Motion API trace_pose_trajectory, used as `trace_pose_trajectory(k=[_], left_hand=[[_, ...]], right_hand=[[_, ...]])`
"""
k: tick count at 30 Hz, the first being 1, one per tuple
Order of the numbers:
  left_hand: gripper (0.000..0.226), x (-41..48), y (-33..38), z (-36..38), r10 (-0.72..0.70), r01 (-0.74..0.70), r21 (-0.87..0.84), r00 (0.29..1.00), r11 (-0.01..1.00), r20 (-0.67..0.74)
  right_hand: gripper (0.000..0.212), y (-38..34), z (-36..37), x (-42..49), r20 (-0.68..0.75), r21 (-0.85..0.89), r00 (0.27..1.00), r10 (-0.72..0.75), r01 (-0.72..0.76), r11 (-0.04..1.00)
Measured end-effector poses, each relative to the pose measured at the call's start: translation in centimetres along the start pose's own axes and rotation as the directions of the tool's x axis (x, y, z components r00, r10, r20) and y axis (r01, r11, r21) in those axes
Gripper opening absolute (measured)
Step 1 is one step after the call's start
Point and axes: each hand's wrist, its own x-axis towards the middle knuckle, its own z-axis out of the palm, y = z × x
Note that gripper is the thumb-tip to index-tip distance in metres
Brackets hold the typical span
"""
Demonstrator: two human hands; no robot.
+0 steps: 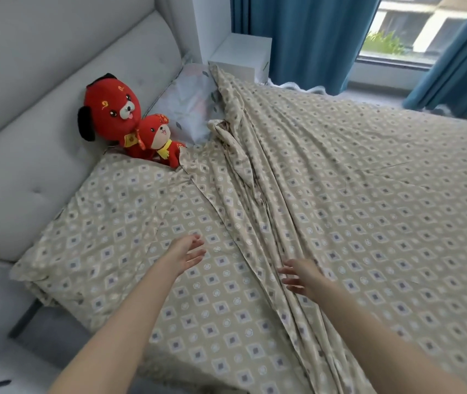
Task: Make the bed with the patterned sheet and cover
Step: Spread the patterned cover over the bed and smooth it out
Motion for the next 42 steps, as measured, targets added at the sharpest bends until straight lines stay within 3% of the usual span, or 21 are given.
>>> trace_pose_trajectory(k=[9, 13, 18, 22, 27, 31, 36, 42], left_hand=[[0.020, 5.3, 0.7, -0.5, -0.019, 0.019, 0.042, 1.000, 0.999, 0.007], [0.029, 9.3, 2.1, -2.1, 0.038, -0.028, 0.192, 0.998, 0.981, -0.049], [0.041, 17.0, 4.9, -6.3, 0.249, -0.203, 0.534, 0.968, 0.821, -0.016], [0.044, 25.4, 7.9, -10.0, 0.270, -0.243, 0.661, 0.961, 0.710, 0.062], [0.044, 35.8, 11.0, -11.0, 0.172, -0.204, 0.626, 0.979, 0.753, 0.112], [0.029, 42.7, 12.9, -9.1, 0.068, -0.121, 0.483, 0.990, 0.867, 0.126], [0.049, 48.6, 14.0, -5.2, 0.008, -0.078, 0.319, 0.976, 0.944, 0.217], [0.023, 51.1, 15.8, -0.9, -0.011, -0.005, 0.041, 0.919, 0.999, 0.393]], right_hand=[[0.015, -0.5, 2.5, 4.2, 0.004, -0.057, 1.000, -0.030, 0.030, 0.998], [0.019, -1.2, 5.5, 7.2, -0.026, -0.152, 0.998, -0.054, 0.049, 0.987], [0.030, -4.0, 12.5, 12.7, -0.031, -0.329, 0.984, -0.175, 0.156, 0.931], [0.039, -7.4, 20.8, 19.4, 0.006, -0.474, 0.965, -0.264, 0.235, 0.849], [0.045, -9.9, 27.6, 29.2, 0.076, -0.771, 0.954, -0.289, 0.240, 0.590], [0.044, -11.1, 29.7, 35.5, 0.081, -0.881, 0.967, -0.243, 0.183, 0.435], [0.053, -11.4, 31.6, 39.6, 0.009, -0.873, 0.974, -0.228, 0.119, 0.473], [0.057, -9.8, 30.9, 41.8, 0.016, -0.809, 0.945, -0.327, 0.205, 0.551]])
